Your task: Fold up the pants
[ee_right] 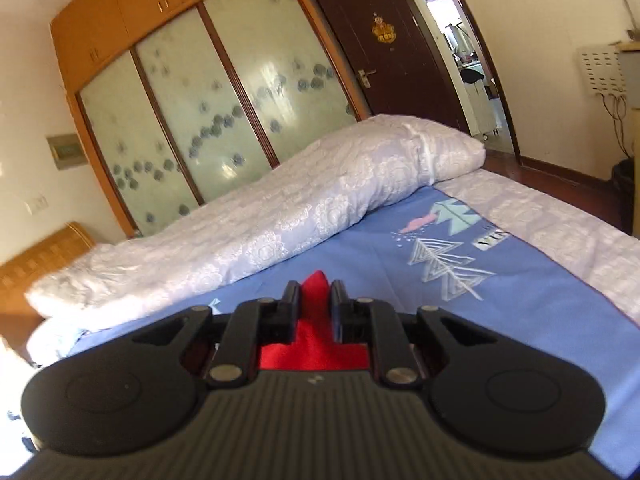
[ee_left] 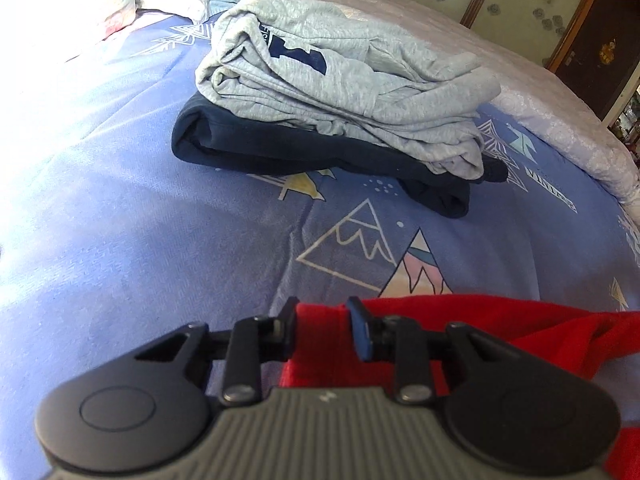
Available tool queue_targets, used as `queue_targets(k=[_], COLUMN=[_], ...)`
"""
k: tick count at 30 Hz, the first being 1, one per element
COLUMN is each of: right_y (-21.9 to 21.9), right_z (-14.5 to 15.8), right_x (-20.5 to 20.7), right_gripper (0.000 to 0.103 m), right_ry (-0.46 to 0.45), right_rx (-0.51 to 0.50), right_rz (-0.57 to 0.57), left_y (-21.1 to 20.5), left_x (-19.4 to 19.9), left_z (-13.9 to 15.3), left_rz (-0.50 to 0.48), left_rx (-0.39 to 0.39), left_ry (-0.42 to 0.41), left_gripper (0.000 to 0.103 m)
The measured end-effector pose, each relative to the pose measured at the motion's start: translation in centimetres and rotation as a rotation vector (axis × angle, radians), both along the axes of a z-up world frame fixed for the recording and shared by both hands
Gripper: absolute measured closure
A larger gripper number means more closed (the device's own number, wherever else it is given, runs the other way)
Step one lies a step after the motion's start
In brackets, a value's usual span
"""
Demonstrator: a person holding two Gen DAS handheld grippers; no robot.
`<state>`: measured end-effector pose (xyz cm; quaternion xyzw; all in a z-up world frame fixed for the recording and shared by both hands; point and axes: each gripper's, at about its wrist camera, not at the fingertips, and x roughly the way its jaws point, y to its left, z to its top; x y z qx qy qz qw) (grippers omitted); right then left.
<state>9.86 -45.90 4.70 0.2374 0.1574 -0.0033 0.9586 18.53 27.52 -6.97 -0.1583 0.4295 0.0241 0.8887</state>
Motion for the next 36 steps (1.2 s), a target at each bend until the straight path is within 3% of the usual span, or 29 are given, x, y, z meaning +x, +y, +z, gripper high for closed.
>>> queue_targets(k=[3,6,10,13,16,22,25,27,28,29,33,36], right_y=[-2.4,-6.0,-7.0,-5.4,-3.4,-0.3,2.1,3.0,3.3,3.7,4.2,3.8], right_z=[-3.6,-8.7,-11.1,-10.7,-10.9,-13.6,-14.2,-14.4,-14.3,-14.1,-11.2,-10.7], right_x=[-5.3,-10.4,-14.3,-12.8,-9.1,-5.9,-4.2,-2.8,-2.2,-2.8,-5.6,-7.6], right_gripper=[0.071,0.069,0.069,0.068,0.058,0.058,0.058,0.062,0.089,0.094,0.094,0.094], right_ry=[0.106,0.257,0.304,0.289,0.305,0.393,0.449,0.474,0.477,0.482,0.414,0.468], right_rx=[0.020,0.163,0.274,0.314,0.354,0.645,0.723,0.723,0.702,0.665,0.476,0.349], right_rz=[-0.109,-0.308,-0.390,-0.319,-0.243,-0.165,-0.144,-0.158,-0.156,-0.153,-0.093,-0.110], left_y=[0.1,-0.1,-0.3,-0.4,-0.3,0.1,0.4,0.4,0.4,0.4,0.7,0.8], left_x=[-0.3,-0.6,-0.6,-0.6,-0.8,-1.0,-1.0,-1.0,-1.0,-1.0,-1.2,-1.1], left_z=[0.1,0.5,0.8,0.9,0.9,1.0,1.3,1.2,1.2,1.1,1.1,0.7], left_rz=[0.007,-0.001,-0.003,0.007,0.015,0.016,0.020,0.019,0.020,0.021,0.014,0.014], left_rx=[-0.021,-0.016,-0.005,-0.006,-0.015,-0.025,-0.038,-0.038,-0.037,-0.037,-0.043,-0.055], left_ry=[0.000,-0.004,0.004,0.002,-0.003,-0.001,-0.009,-0.010,-0.009,-0.008,-0.017,-0.010], left_gripper=[0.078,0.078,0.077,0.077,0.077,0.077,0.077,0.077,0.077,0.077,0.077,0.077])
